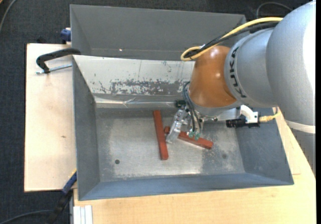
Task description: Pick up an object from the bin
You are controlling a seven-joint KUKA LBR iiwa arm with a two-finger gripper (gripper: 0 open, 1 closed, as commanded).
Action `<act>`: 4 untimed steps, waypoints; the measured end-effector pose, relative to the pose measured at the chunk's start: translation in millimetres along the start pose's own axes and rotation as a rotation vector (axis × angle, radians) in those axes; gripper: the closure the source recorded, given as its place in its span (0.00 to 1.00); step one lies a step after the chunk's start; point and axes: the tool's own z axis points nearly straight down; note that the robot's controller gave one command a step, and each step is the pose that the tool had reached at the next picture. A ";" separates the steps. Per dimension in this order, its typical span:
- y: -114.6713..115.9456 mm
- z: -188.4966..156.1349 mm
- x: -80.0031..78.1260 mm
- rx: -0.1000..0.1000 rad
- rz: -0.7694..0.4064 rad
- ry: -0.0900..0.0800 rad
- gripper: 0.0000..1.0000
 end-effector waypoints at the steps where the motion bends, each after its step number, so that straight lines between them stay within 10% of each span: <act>1: -1.8 -39.5 1.7 0.000 -0.050 -0.005 1.00; 2: -2.1 -37.1 2.5 0.002 -0.050 -0.001 0.00; 3: 7.7 3.4 -26.9 0.002 -0.119 -0.001 0.00; 4: 8.0 1.7 -26.6 0.002 -0.119 0.000 1.00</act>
Offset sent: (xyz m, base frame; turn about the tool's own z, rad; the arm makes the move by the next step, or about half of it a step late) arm -0.0044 -0.0021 0.0363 -0.0486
